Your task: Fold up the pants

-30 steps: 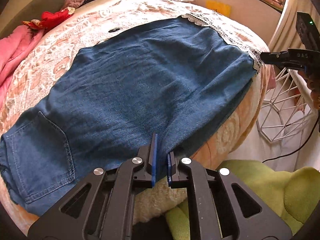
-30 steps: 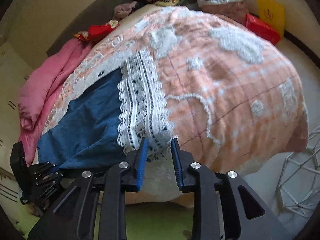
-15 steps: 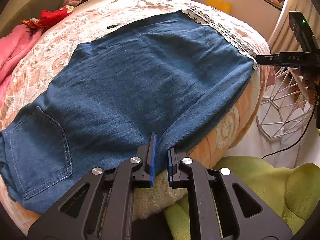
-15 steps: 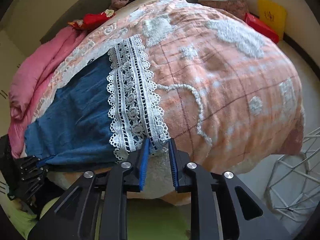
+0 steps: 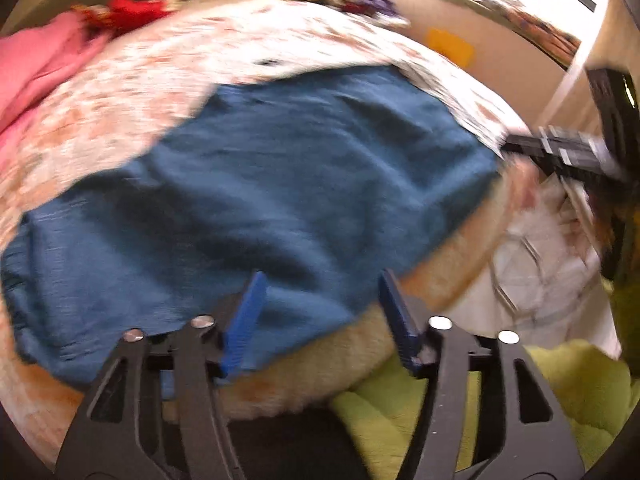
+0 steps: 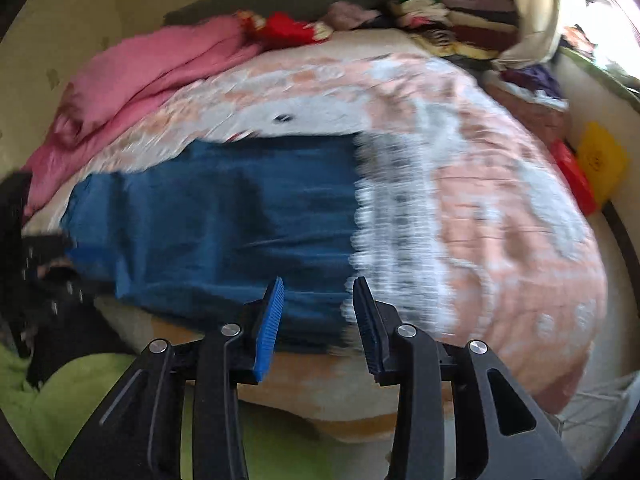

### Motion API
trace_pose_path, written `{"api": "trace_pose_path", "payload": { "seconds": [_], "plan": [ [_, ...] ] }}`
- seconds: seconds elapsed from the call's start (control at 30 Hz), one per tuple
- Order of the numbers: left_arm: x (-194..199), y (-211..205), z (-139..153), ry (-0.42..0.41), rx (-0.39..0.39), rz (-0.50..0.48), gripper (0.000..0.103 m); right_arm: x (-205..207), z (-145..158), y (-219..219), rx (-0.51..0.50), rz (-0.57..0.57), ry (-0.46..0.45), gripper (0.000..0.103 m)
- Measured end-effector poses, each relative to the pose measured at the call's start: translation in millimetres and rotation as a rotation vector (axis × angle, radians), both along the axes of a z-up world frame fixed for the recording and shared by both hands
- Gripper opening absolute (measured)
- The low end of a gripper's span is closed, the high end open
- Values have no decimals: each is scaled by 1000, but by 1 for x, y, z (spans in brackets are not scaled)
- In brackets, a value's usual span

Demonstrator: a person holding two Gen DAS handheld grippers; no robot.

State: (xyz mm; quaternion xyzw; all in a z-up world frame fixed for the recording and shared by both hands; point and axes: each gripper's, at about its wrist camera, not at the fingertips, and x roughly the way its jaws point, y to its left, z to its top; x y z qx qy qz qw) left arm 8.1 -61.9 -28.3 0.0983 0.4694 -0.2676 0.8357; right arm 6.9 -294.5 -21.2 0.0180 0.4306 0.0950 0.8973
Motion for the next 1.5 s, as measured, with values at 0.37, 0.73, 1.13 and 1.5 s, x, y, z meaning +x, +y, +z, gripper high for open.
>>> {"api": "trace_pose_path", "payload": {
  "seconds": [0.37,0.73,1.13,1.5],
  "plan": [
    [59,91,-14,101,-50,405,60,11,-42,3,-38,33,153,41],
    [41,73,18,-53,-37,346,60,6,6,-12,39,6,-15,58],
    [90,41,35,-58,-63,289,64,95,18,-74,77,-99,-76,60],
    [155,8,18,14,-49,248,64,168,-34,-95,151,-73,58,48]
  ]
}}
